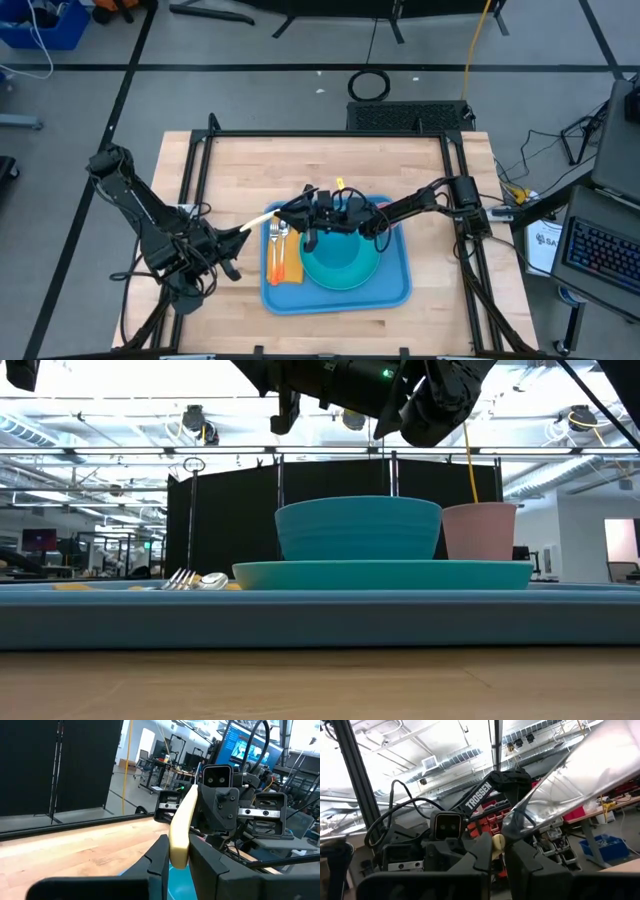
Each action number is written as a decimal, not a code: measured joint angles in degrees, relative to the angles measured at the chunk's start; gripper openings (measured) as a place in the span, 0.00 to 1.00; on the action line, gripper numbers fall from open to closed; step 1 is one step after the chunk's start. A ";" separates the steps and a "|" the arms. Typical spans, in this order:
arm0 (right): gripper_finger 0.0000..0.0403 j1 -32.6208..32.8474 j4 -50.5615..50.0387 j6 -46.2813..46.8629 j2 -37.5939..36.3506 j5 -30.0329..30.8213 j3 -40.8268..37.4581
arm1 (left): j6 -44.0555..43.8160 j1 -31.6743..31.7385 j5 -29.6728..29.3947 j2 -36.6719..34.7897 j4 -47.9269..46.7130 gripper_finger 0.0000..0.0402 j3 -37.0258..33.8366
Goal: Set up tray
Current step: Put the yellow knife to the right of the orange spoon on the yellow napkin
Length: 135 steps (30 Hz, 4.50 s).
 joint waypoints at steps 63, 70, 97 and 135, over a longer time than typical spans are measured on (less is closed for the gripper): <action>0.04 -4.93 -64.54 15.05 -21.80 -8.02 0.01 | 6.96 -2.69 16.90 -0.04 -4.47 0.26 0.00; 0.04 -4.81 -67.20 17.08 -21.75 -10.57 0.05 | 6.58 -2.67 16.92 -0.04 -4.79 0.26 0.00; 0.04 -1.21 -66.38 31.17 -21.46 -27.13 0.14 | 5.64 -2.68 18.05 3.78 -5.44 0.26 -0.02; 0.04 -0.97 -66.43 26.50 -12.94 -34.56 7.40 | 1.90 9.88 46.39 4.72 13.91 0.26 -0.06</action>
